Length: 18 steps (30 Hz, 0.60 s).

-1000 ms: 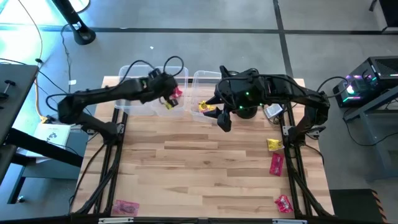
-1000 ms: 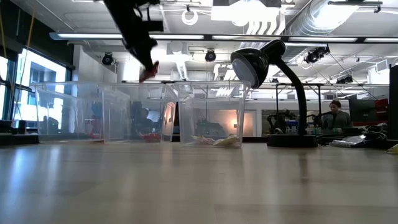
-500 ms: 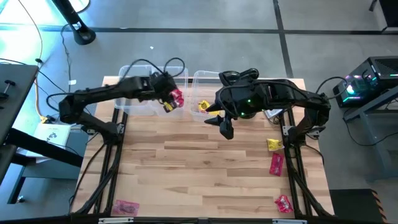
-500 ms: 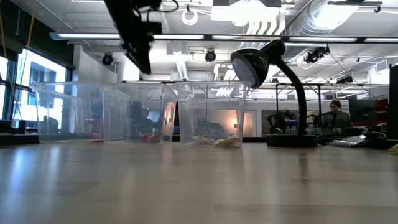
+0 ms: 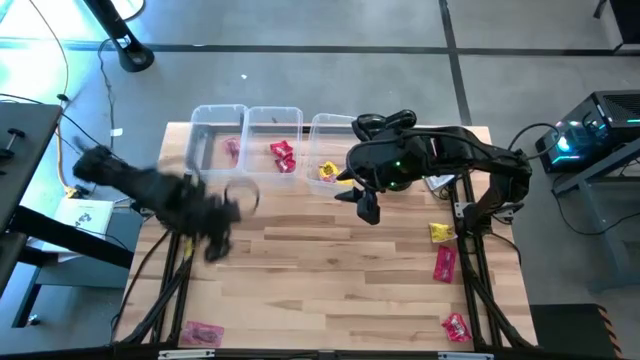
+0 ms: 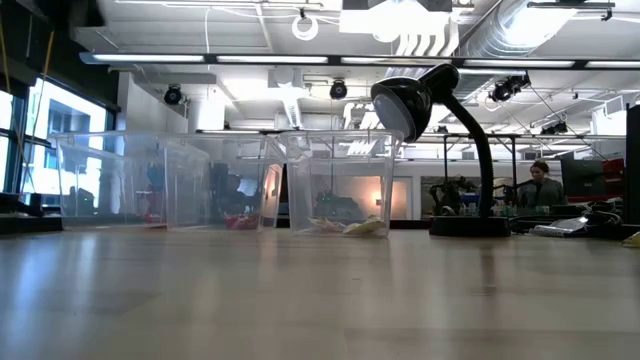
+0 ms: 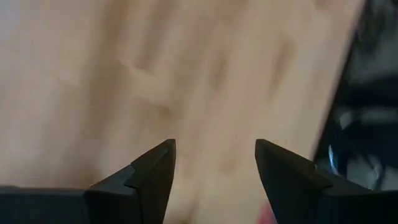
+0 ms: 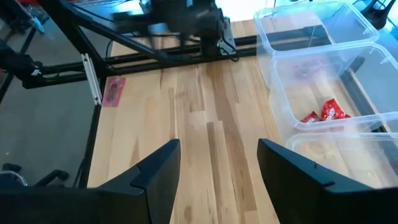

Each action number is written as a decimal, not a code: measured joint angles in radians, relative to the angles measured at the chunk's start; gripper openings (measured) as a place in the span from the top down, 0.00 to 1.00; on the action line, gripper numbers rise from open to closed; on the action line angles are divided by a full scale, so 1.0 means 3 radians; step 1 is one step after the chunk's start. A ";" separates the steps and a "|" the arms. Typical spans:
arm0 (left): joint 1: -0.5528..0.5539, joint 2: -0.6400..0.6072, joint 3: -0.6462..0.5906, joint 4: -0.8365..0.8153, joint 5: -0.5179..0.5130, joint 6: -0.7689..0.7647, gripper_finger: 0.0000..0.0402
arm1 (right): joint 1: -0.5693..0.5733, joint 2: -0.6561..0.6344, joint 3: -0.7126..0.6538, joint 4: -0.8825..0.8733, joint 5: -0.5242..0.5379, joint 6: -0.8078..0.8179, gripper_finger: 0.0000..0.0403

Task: Sort candy
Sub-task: Put the pink candy wrapper into the left transparent bin

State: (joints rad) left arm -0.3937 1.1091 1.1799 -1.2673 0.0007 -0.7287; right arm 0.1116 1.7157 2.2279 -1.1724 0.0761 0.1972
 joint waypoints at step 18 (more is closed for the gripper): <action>-0.2449 0.1700 -0.0203 0.1778 0.0258 -0.0771 0.49 | -0.0001 0.0001 -0.0684 -0.0054 0.0251 -0.0060 0.48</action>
State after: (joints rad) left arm -1.1285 1.6191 1.1190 -0.7340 0.0780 -0.9599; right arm 0.1112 1.7160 2.0226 -1.1888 0.1513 0.1791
